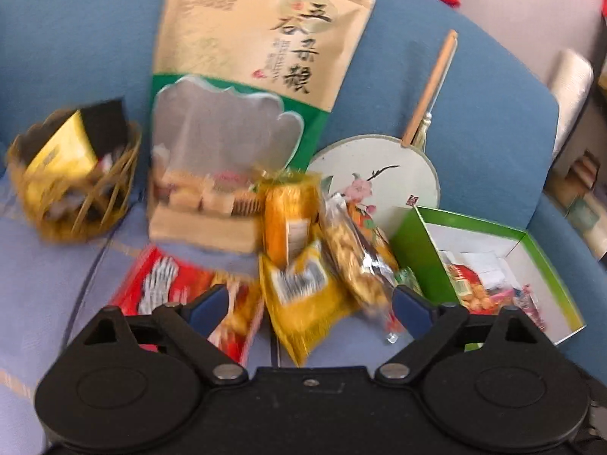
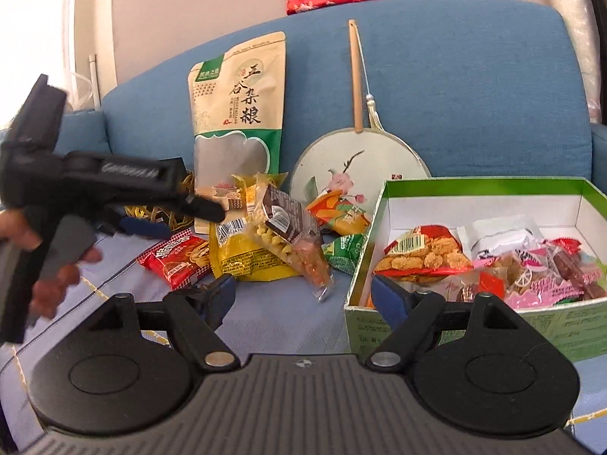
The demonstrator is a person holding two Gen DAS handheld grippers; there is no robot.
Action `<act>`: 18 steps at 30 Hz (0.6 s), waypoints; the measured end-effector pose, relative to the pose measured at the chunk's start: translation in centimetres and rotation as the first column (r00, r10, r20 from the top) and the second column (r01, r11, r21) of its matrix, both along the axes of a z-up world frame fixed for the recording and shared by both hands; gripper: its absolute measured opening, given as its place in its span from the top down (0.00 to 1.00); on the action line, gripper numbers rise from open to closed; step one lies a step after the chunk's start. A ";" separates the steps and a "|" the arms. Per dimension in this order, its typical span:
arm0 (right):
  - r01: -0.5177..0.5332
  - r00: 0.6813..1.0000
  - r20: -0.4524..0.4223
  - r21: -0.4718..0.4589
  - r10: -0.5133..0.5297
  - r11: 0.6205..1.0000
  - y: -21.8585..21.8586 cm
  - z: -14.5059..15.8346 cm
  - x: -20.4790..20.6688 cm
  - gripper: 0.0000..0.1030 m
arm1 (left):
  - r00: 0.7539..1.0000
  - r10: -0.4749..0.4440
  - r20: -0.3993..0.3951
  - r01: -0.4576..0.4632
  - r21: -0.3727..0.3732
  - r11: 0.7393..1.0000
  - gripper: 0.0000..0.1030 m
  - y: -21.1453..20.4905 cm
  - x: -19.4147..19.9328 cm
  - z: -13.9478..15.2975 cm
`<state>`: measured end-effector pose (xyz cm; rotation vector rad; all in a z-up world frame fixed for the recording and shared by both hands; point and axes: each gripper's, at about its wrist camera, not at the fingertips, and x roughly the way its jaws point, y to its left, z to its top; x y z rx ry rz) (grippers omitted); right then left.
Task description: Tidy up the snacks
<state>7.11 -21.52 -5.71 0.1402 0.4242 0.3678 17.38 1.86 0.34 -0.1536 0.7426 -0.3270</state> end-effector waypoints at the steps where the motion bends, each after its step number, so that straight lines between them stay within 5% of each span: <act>1: 0.005 1.000 -0.002 0.009 -0.005 1.000 -0.1 0.0 0.1 0.00 | 1.000 -0.023 0.007 0.023 0.054 0.998 0.00 -0.7 0.8 0.0; 4: 0.011 1.000 -0.009 0.034 -0.010 0.999 -0.4 0.0 0.1 0.00 | 0.997 -0.072 0.016 0.068 0.154 0.986 0.00 -2.3 2.7 -0.8; 7: 0.009 1.000 -0.011 0.040 -0.009 0.999 -0.3 0.0 0.1 0.00 | 0.998 -0.057 -0.021 0.059 0.113 0.992 0.00 -1.9 4.1 -2.2; 10: -0.002 1.000 -0.013 0.044 0.002 0.999 -0.1 0.0 0.0 0.00 | 0.995 -0.050 -0.087 0.051 0.004 0.999 0.24 -0.8 4.0 -2.9; 13: -0.024 1.000 -0.013 0.053 0.025 0.998 0.3 0.1 -0.2 0.00 | 0.988 -0.088 -0.128 0.088 -0.003 0.996 0.53 -0.4 2.7 -3.6; 15: -0.044 0.999 -0.014 0.047 0.045 0.998 0.5 0.2 -0.3 0.00 | 0.977 -0.116 -0.179 0.113 -0.027 0.993 0.81 -0.1 1.6 -4.3; 18: -0.092 0.995 -0.024 0.048 0.093 0.995 1.0 0.2 -0.4 0.00 | 0.959 -0.168 -0.230 0.157 -0.066 0.985 0.88 0.1 -0.5 -5.4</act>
